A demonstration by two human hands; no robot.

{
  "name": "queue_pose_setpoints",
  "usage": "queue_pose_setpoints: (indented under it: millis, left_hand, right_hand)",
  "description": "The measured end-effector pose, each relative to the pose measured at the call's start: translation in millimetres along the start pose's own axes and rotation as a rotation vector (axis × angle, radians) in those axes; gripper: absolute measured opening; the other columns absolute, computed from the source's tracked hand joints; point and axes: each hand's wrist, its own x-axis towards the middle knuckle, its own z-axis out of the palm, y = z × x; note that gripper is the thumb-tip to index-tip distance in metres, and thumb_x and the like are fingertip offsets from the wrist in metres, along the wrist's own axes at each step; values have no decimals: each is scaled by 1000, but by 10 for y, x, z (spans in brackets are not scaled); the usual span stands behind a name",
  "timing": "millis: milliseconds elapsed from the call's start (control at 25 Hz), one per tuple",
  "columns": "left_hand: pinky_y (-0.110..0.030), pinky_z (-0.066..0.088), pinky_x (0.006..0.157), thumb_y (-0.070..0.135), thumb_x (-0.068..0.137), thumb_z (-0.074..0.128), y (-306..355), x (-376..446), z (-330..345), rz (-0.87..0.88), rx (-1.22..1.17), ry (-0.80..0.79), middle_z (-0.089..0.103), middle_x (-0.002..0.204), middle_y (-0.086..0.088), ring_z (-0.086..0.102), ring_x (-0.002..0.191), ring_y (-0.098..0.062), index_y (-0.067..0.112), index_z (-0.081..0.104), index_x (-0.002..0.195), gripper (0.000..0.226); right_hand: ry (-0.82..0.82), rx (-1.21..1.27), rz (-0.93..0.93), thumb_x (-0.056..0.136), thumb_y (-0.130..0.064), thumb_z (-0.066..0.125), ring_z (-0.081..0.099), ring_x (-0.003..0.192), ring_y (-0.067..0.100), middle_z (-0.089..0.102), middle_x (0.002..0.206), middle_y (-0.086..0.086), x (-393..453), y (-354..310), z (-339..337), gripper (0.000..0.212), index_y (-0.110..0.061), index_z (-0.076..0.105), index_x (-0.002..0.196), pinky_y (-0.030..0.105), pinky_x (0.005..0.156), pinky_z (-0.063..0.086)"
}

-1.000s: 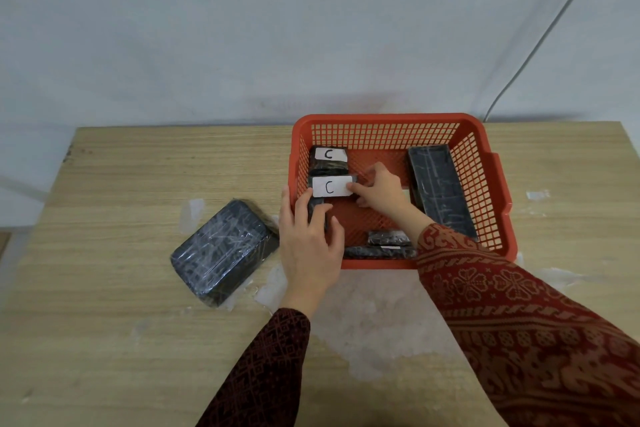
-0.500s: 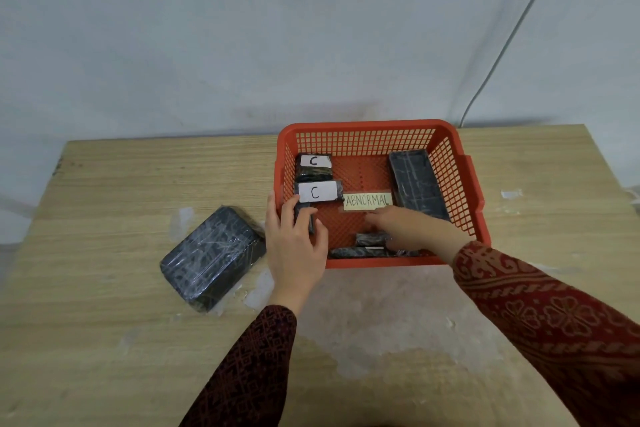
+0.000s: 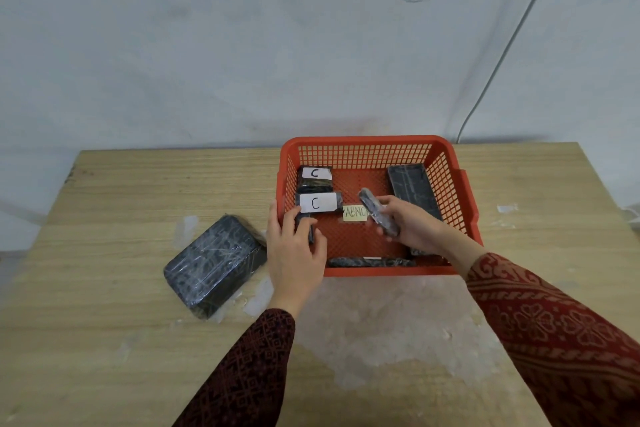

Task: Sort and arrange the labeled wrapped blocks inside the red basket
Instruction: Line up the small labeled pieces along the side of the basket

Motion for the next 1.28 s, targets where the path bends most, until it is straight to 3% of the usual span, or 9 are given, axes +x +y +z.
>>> queue_pose_setpoints:
  millis: [160,280,360,560,720,840,920,1120,1280]
  left_hand:
    - [-38,21,114,23,88,56,-1,4,3,0,-19,10,62,124,-8,29,142,-37,12,69,100,21]
    - [-39,22,114,23,88,57,-10,1,14,-1,-19,6,62,125,-8,29,142,-37,12,69,101,20]
    - [-40,23,114,23,88,58,-21,-3,23,-7,-21,2,60,128,-9,28,143,-37,13,68,102,20]
    - [-39,28,115,20,89,56,-27,33,13,-63,-144,-21,35,151,-14,24,145,-29,13,58,120,31]
    - [-31,42,98,21,92,52,-97,100,-28,-172,-206,4,27,156,-10,37,139,-25,14,44,139,48]
    - [-26,47,78,21,94,50,-153,82,-16,-224,-213,-47,38,149,-8,55,119,-23,16,24,151,63]
    - [-21,40,76,19,94,51,-171,45,-3,-222,-267,-57,48,139,-8,58,107,-20,20,17,153,68]
    - [-9,29,96,19,95,49,-209,35,6,-255,-396,-27,45,146,3,42,122,3,27,18,153,67]
    - [5,23,92,16,93,49,-215,32,20,-244,-425,-6,42,135,13,31,112,19,24,21,153,66]
  right_hand:
    - [-36,129,-50,92,-5,52,60,75,13,57,96,10,-47,-31,-62,24,-10,48,115,21,63,53]
    - [-7,242,-58,94,-15,52,61,92,20,55,110,14,-22,-50,-85,20,-6,57,111,27,74,58]
    - [22,191,-42,96,-20,49,61,87,18,59,108,13,19,-57,-79,22,-7,60,110,27,72,57]
    - [89,-307,-42,99,-35,43,58,60,3,69,78,-3,99,-31,-55,33,-11,66,107,18,54,44]
    - [106,-756,-71,89,-33,62,62,96,12,66,109,2,243,16,74,34,-15,63,118,28,85,49]
    - [209,-1031,-177,85,-27,68,59,94,19,67,108,10,383,68,225,34,-10,65,115,30,82,47]
    - [282,-1089,-236,83,-25,71,61,92,23,68,104,13,456,104,321,29,-9,65,107,31,77,47]
    - [270,-1139,-340,88,-22,65,63,96,27,71,103,13,577,131,484,22,-8,68,104,29,74,44]
    - [205,-1156,-360,89,-20,63,63,96,24,71,107,13,606,165,491,23,-9,69,108,27,77,44]
